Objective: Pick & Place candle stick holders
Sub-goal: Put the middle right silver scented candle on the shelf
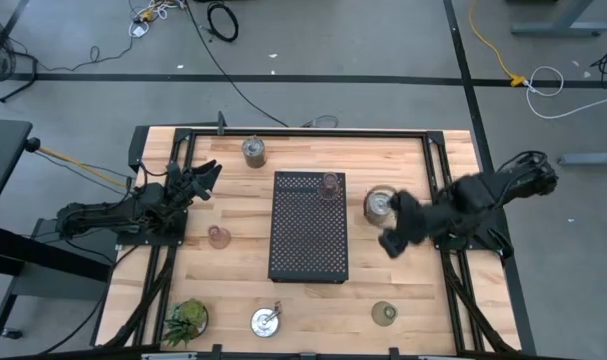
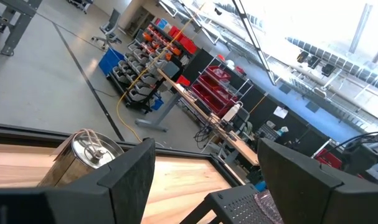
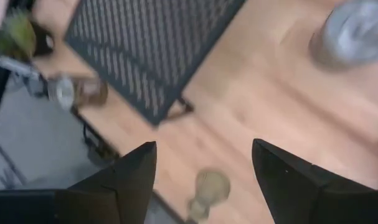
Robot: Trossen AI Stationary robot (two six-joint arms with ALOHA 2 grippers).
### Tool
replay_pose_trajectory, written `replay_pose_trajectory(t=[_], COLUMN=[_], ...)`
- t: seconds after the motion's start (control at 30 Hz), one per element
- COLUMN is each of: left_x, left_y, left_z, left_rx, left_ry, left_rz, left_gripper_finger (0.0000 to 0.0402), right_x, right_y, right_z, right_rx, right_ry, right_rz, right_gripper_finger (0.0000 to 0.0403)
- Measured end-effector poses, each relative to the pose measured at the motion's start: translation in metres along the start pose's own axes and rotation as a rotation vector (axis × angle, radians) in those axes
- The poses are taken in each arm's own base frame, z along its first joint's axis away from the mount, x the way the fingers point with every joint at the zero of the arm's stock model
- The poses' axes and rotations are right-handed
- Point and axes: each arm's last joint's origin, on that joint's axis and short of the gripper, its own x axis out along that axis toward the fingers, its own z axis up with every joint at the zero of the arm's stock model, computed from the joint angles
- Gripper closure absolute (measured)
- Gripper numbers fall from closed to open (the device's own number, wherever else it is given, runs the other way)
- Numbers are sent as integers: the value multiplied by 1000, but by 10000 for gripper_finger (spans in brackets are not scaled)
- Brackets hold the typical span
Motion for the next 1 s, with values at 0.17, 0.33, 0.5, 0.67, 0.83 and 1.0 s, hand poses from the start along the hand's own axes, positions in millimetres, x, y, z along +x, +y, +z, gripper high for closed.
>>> replay_pose_trajectory(t=[0.17, 0.33, 0.5, 0.67, 0.83, 1.0], left_x=[0, 0, 0, 0, 0, 0], left_y=[0, 0, 0, 0, -1, -1], left_z=[0, 0, 0, 0, 0, 0], left_rx=[0, -30, -79, -100, -142, -165], left_ry=[4, 7, 4, 12, 17, 17], left_rz=[-6, -9, -5, -15, -21, -20], left_gripper_finger=[115, 115, 115, 115, 115, 115], right_x=[17, 28, 35, 56, 74, 74], right_y=[14, 10, 2, -21, -57, -77], right_z=[-32, -48, -43, -28, -3, 19], right_rx=[-56, -127, -212, -264, -225, -236], right_ry=[87, -7, -97, -81, -27, -50], right_rz=[-59, -243, -340, -484, -554, -440], right_gripper_finger=[140, 140, 140, 140, 140, 140])
